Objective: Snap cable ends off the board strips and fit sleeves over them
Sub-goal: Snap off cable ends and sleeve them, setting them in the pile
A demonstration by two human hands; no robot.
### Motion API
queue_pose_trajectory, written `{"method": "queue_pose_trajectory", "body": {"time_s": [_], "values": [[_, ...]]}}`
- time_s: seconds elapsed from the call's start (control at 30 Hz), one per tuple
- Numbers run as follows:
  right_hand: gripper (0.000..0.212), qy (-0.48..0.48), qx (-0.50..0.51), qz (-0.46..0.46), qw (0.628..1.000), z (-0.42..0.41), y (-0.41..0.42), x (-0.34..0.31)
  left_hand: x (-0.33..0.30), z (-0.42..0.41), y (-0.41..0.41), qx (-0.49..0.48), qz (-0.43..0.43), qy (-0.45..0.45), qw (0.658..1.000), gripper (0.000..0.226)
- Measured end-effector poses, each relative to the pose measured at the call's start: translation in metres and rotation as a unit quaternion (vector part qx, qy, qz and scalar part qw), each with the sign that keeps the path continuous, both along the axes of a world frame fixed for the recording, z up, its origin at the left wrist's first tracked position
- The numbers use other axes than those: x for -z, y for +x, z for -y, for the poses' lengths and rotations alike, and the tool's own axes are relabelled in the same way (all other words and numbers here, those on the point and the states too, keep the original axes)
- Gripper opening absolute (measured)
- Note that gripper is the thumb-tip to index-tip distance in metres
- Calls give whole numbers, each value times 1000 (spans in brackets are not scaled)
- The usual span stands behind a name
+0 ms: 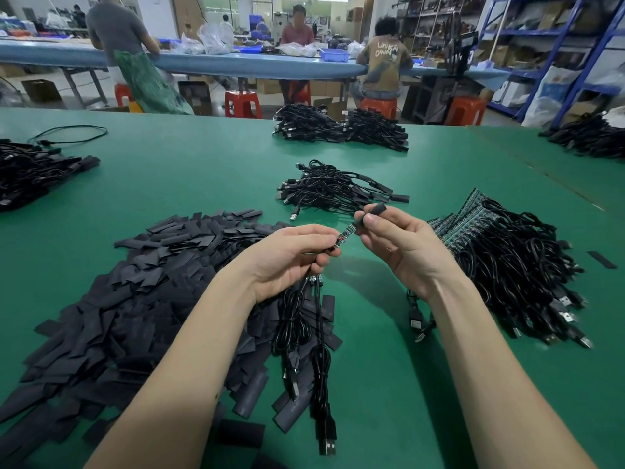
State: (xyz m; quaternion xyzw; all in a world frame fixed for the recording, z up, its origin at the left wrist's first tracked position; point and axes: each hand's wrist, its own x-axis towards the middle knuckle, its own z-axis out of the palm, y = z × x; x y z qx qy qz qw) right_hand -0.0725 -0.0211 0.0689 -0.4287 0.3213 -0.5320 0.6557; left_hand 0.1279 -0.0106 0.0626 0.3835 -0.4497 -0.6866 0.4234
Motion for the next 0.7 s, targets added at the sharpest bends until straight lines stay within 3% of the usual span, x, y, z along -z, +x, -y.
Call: {"method": "queue_pose_trajectory", "body": {"time_s": [0.27, 0.47, 0.7], "values": [[17, -29, -14, -5, 999, -2, 2, 1, 0, 0, 2, 14, 11, -17, 1000, 21], [22, -10, -78, 11, 997, -6, -3, 7, 2, -1, 6, 38, 25, -70, 997, 14], [22, -60, -122, -100, 986, -6, -16, 1, 2, -1, 12, 47, 85, -133, 986, 11]]}}
